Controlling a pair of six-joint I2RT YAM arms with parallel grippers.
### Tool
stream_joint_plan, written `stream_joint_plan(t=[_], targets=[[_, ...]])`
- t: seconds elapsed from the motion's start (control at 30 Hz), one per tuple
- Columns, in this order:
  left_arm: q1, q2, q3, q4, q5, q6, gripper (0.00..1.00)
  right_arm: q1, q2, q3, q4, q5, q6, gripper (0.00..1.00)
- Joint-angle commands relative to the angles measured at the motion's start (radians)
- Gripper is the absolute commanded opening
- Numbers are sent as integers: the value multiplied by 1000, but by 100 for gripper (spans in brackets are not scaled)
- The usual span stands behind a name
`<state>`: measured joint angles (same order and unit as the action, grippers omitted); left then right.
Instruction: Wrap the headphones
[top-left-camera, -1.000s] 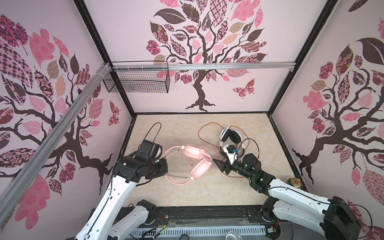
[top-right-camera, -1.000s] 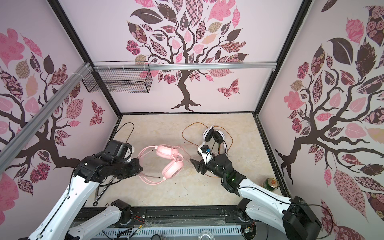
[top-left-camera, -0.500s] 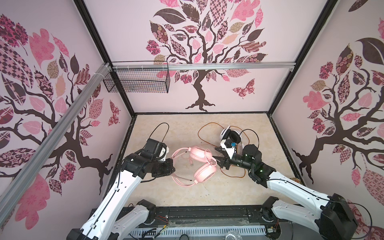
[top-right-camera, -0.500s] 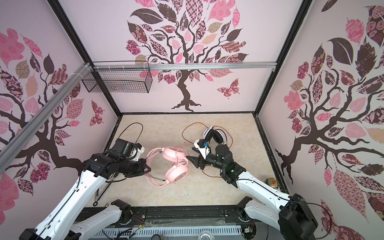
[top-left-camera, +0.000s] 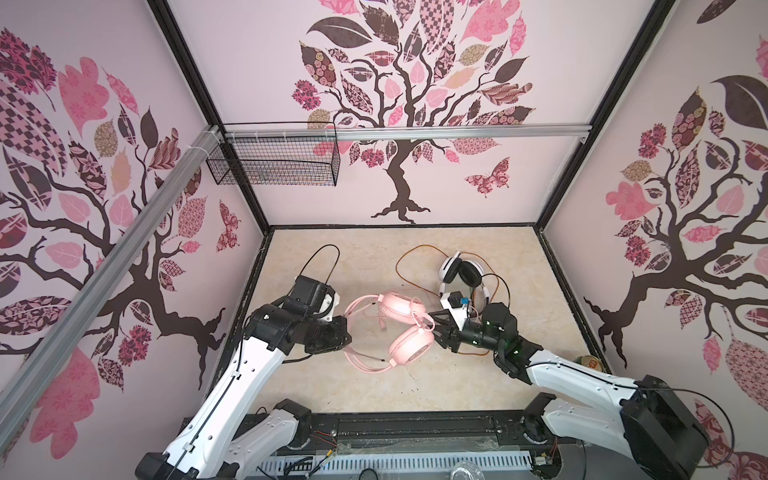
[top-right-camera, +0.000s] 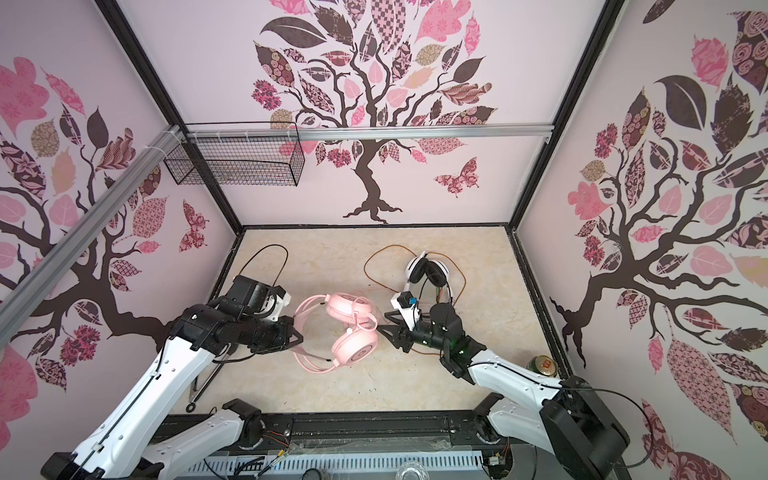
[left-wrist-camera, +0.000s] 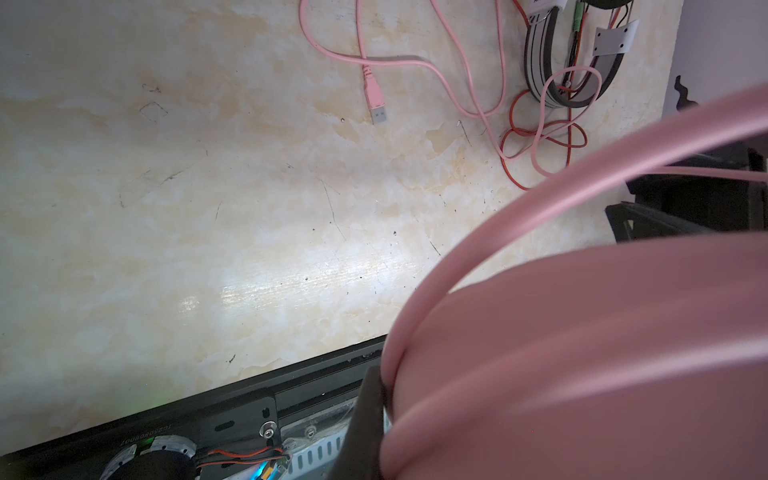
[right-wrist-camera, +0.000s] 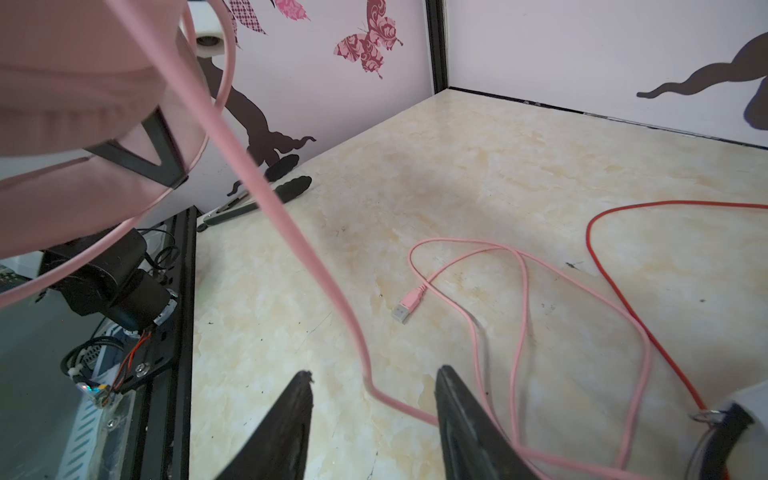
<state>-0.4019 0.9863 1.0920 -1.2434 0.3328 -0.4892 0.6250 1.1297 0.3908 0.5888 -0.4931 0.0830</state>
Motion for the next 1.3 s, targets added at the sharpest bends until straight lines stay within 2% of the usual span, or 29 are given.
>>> stream_joint_plan(t=[0.0,0.1,0.17,0.27,0.3,0.4,0.47,0.6,0.8,0.93,1.1,1.27], targets=[[2,-12,58,38,69,2,0,1,53,49,102,-35,37,49],[2,-12,63,36,73,-1,0,0,90,54,131,-39,51,42],[2,-15,62,37,78,-1,0,1,97,54,143,-33,60,29],[2,-20,37,42,90,10,0,0,63,69,114,27,47,2],[0,-24,21,47,95,15,0,0,42,86,82,65,27,0],[-4,-38,-25,62,92,20,0,1,1,182,-71,171,-47,0],[-8,-44,-50,71,87,22,0,1,-7,247,-136,186,-96,0],[-35,-47,-85,97,96,27,0,0,3,335,-191,174,-164,0],[-136,-35,-70,130,58,3,0,30,59,438,-295,148,-280,0],[-143,-24,-64,151,78,7,0,72,110,512,-388,152,-370,0],[-170,12,-47,147,93,21,0,89,161,555,-410,145,-415,0],[-248,42,-32,158,43,6,0,105,235,620,-436,137,-443,0]])
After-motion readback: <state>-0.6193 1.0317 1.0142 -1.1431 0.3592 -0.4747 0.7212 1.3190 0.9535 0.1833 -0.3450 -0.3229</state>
